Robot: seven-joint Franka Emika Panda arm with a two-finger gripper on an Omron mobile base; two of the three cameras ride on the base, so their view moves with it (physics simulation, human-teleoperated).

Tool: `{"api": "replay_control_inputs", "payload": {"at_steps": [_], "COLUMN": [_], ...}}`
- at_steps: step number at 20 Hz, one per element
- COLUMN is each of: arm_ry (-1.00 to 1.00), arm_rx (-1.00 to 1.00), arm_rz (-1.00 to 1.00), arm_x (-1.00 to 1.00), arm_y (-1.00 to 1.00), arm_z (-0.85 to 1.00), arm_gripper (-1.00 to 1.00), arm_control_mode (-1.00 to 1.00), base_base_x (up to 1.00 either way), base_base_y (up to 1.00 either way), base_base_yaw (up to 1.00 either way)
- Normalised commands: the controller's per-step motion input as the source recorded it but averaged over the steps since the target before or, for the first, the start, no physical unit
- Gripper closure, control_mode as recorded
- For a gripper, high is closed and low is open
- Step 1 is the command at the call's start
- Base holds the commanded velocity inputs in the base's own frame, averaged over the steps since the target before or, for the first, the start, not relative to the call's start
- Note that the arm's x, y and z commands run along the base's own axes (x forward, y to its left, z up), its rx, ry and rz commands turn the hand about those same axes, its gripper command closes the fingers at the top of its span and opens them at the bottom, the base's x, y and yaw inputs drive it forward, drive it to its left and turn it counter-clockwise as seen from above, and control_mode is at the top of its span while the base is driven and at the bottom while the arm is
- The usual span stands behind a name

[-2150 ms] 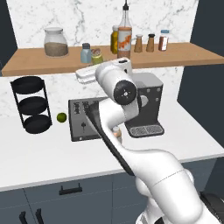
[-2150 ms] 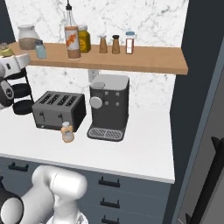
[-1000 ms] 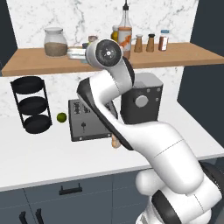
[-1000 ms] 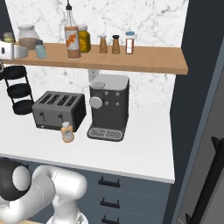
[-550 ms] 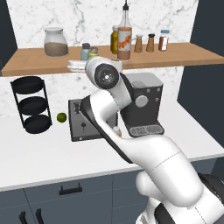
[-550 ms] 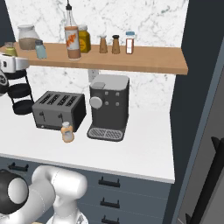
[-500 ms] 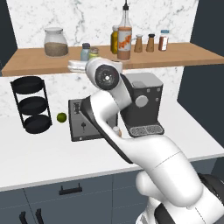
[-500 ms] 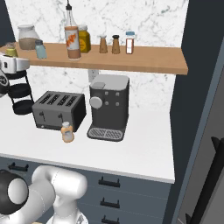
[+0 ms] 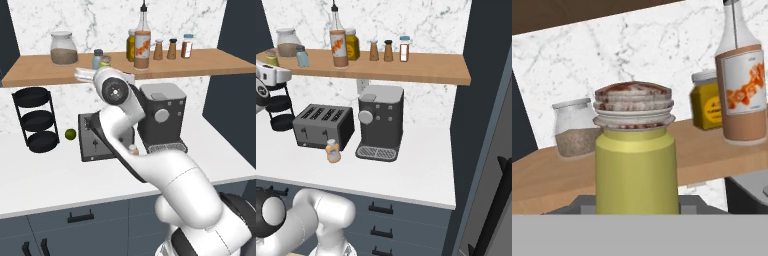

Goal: Put the shaker and condiment bottle from the counter next to their counterparts in the cabinet.

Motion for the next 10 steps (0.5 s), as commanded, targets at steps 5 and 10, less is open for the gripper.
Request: {"api": "replay_control_inputs", "payload": {"at_steps": [5,10], "arm_ry": [0.00,0.00], "arm_rx": [-0.04,-0.02], "arm_rz": [0.00,0.00], "arm_x": [0.36,0.49], "arm_y": [0.35,0.04], "arm_z": [0.00,0.00], "arm_gripper": [1.00,1.00], "arm_control_mode": [-1.00,-1.00], "base_base_x": [0.00,0.00], "base_base_y": [0.00,0.00], "base_base_yaw": [0.00,0.00]}}
